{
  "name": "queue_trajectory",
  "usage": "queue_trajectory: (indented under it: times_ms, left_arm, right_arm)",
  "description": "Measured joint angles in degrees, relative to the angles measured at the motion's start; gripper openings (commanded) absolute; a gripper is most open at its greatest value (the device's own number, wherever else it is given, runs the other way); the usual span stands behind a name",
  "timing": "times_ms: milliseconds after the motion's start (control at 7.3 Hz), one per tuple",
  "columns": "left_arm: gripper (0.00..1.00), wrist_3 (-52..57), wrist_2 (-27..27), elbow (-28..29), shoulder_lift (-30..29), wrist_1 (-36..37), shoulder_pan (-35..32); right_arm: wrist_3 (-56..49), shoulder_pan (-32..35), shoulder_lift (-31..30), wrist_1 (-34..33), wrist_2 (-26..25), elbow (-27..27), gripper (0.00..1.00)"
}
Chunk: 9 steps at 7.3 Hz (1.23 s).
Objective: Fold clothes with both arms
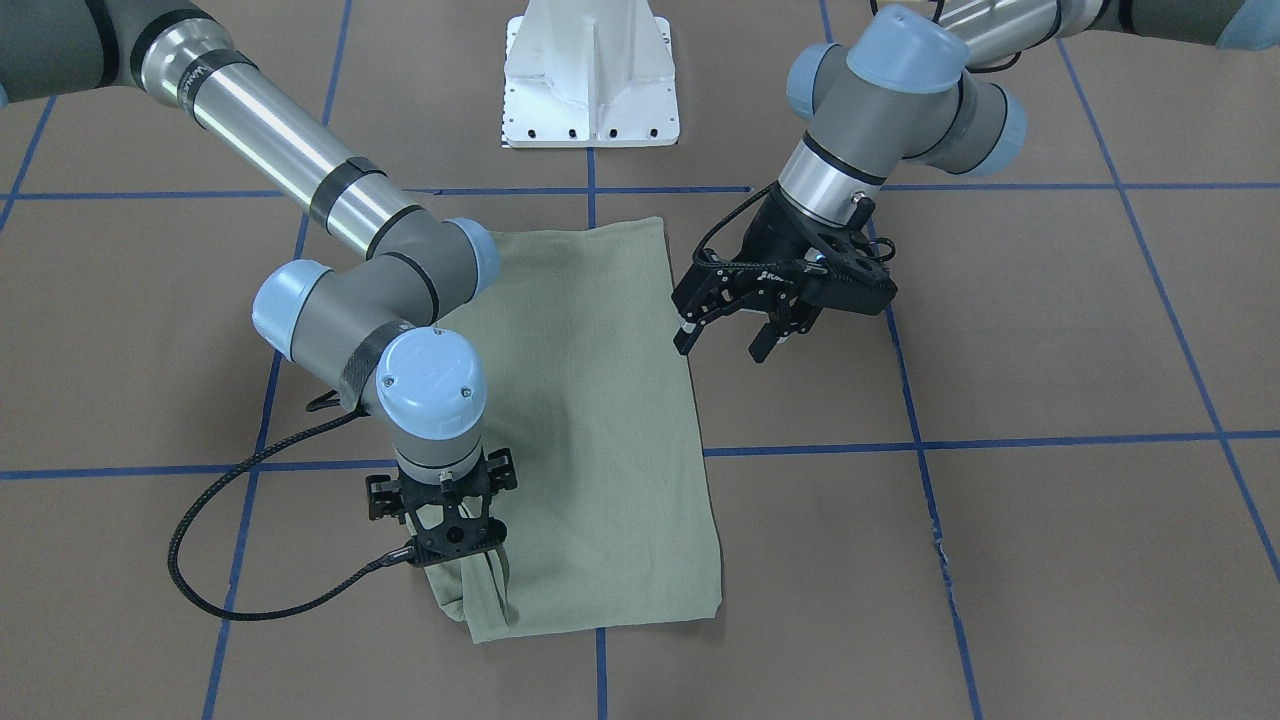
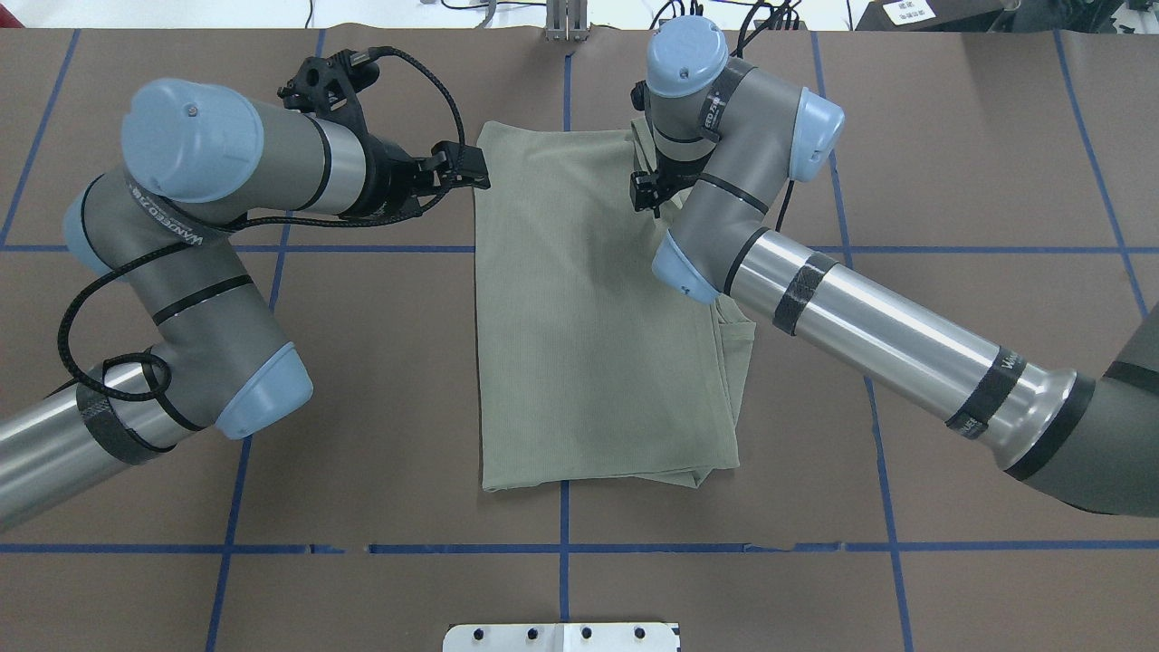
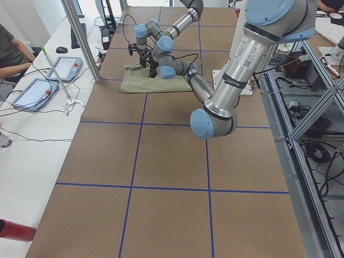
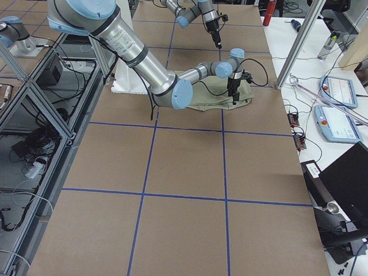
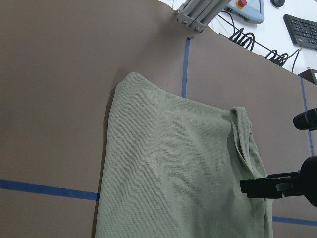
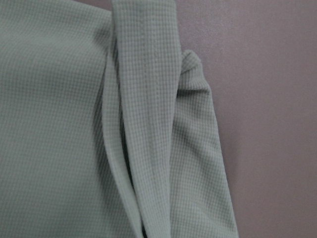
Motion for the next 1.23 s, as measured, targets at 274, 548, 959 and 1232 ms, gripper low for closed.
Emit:
queue_trajectory:
  times_ms: [274,548,959,1232]
  left_arm:
    - [1.0,0.0,0.0,0.06,0.0,0.0,0.02]
    - [1.0,-0.06,0.0,0.08,-0.01,0.0,0.02]
    - [1.0,-0.09,0.0,0.09,-0.1,-0.02,0.03]
    - [1.0,0.07,-0.06,0.21,-0.07,-0.14,0.03]
  right_arm:
    - [-0.04,0.18,-0.3,0.0,-0.61,-0.78,1.0]
    - [-2.43,2.12,-1.09,-0.02,-0.76,-1.21,1.0]
    - [-6.81,5.34,-3.48,0.03,-0.64,-1.22,1.0]
    - [-6.71,5.63,-2.01,0.18,-0.36,-0.61,1.0]
